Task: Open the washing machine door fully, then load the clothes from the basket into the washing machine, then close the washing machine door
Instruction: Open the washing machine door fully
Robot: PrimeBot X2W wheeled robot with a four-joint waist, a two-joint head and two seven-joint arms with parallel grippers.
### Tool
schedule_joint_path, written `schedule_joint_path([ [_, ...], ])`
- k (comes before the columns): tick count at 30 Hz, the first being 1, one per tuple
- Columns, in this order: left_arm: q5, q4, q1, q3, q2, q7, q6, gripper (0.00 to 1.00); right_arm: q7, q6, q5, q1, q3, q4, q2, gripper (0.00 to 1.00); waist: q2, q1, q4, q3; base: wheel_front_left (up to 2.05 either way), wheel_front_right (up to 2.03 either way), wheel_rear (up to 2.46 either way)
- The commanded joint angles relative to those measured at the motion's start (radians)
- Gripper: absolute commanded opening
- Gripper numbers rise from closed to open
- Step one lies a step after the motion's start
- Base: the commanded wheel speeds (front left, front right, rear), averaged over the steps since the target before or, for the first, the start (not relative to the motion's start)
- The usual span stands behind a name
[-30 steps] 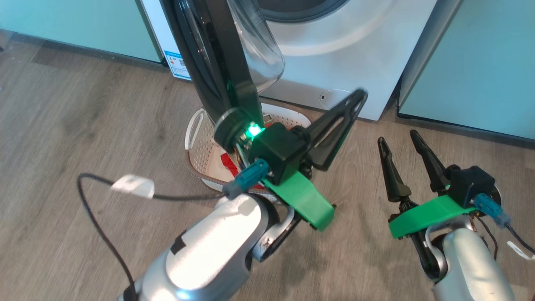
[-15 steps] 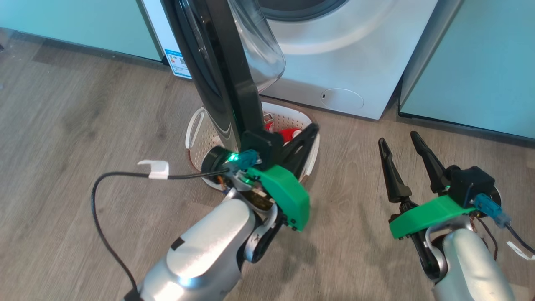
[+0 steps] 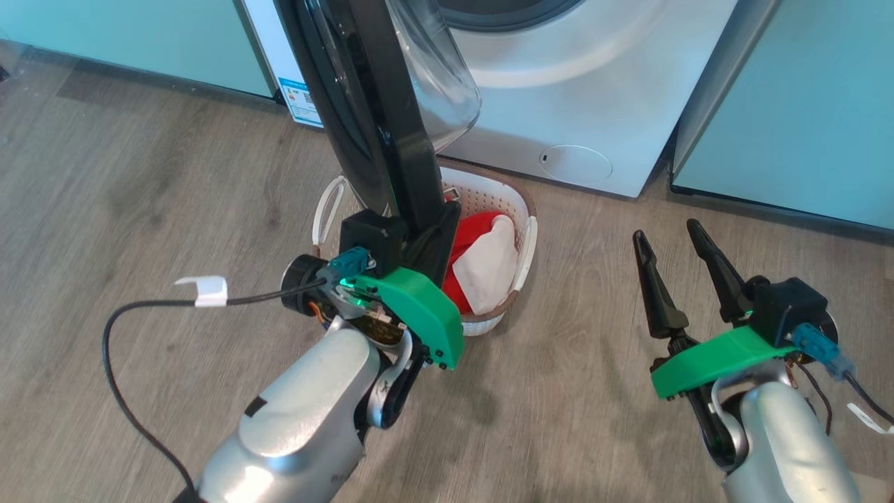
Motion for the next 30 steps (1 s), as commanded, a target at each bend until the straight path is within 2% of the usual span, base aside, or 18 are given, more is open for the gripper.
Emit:
schedule_joint_path([
  [1,-0.001,-0.023,-0.033,0.042,0.02,-0.015,0.007,0.0,-0.009,0.0,-0.002,-0.038,0.021,-0.025,0.006,1.0,0.0,0.0,-0.002,0.0,0.0,0.0,0.0],
  [21,-0.022,-0.051,0.028,0.07,0.066,-0.03,0.05,0.0,-0.009,0.0,0.0,-0.031,0.014,-0.017,0.008,1.0,0.0,0.0,0.015,-0.014,0.0,0.0,0.0],
  [30,-0.044,-0.071,0.067,0.104,0.087,-0.056,0.072,0.0,-0.009,0.0,0.001,-0.024,0.01,-0.014,0.009,1.0,0.0,0.0,0.044,-0.023,0.0,0.0,0.0],
])
